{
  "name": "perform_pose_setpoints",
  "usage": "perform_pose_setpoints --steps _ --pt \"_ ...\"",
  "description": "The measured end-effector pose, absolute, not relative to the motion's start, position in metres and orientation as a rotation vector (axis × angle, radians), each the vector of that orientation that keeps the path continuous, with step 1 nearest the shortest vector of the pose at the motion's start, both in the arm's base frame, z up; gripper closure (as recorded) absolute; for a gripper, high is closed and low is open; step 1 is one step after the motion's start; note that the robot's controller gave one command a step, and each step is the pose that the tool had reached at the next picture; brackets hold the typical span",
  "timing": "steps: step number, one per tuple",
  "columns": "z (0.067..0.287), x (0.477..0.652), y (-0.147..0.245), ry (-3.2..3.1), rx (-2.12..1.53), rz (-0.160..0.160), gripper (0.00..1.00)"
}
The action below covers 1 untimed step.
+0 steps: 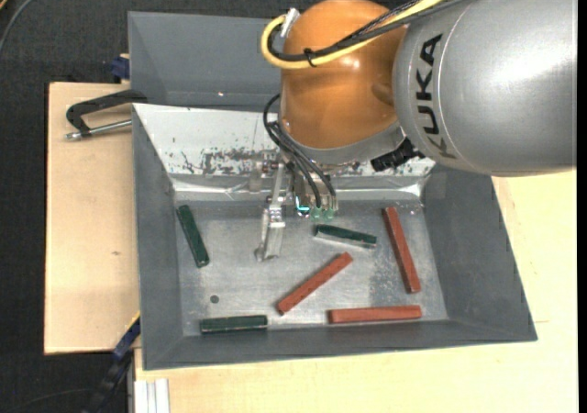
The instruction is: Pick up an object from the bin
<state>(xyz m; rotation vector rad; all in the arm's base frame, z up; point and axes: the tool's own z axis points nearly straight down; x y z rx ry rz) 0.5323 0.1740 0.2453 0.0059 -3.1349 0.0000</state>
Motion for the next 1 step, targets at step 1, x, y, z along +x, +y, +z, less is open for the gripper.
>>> perform_pose_setpoints --steps 1 --pt "0.1235 0.5441 0.0873 -2.978 0.985 0.001 0.00"
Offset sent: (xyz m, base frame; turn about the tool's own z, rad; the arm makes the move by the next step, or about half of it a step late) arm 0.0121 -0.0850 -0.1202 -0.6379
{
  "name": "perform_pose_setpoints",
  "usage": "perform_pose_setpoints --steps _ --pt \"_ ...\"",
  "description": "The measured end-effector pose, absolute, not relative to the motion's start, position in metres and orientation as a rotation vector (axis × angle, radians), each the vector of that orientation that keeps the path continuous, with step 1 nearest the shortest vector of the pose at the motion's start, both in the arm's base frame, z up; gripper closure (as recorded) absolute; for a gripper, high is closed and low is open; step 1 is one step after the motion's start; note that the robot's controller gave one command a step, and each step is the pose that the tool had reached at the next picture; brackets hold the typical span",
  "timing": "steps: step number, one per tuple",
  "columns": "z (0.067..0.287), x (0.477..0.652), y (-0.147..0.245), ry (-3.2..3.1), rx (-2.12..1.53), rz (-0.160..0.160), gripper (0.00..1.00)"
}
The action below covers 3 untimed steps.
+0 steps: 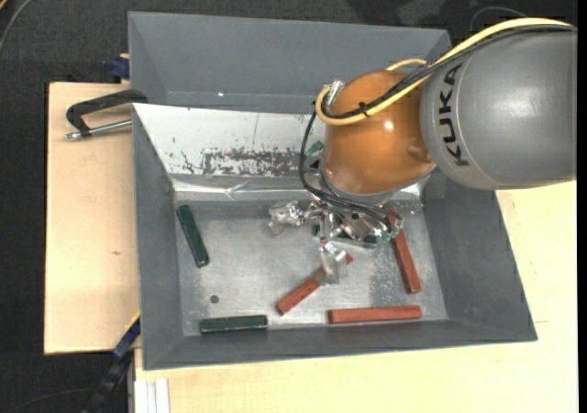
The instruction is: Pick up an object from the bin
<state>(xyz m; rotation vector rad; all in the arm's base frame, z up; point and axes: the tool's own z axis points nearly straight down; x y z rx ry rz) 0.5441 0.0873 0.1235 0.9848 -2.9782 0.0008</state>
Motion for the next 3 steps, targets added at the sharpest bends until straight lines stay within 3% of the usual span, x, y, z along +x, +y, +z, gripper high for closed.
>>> perform_pose_setpoints --steps 1,2,3 --pt "0.069 0.504 0.074 -2.759 1.501 -0.003 0.00" --pt "0.071 0.505 0.075 -2.762 1.501 -0.002 1.00" --pt "0.224 0.515 0.054 -2.778 1.495 0.007 1.00"
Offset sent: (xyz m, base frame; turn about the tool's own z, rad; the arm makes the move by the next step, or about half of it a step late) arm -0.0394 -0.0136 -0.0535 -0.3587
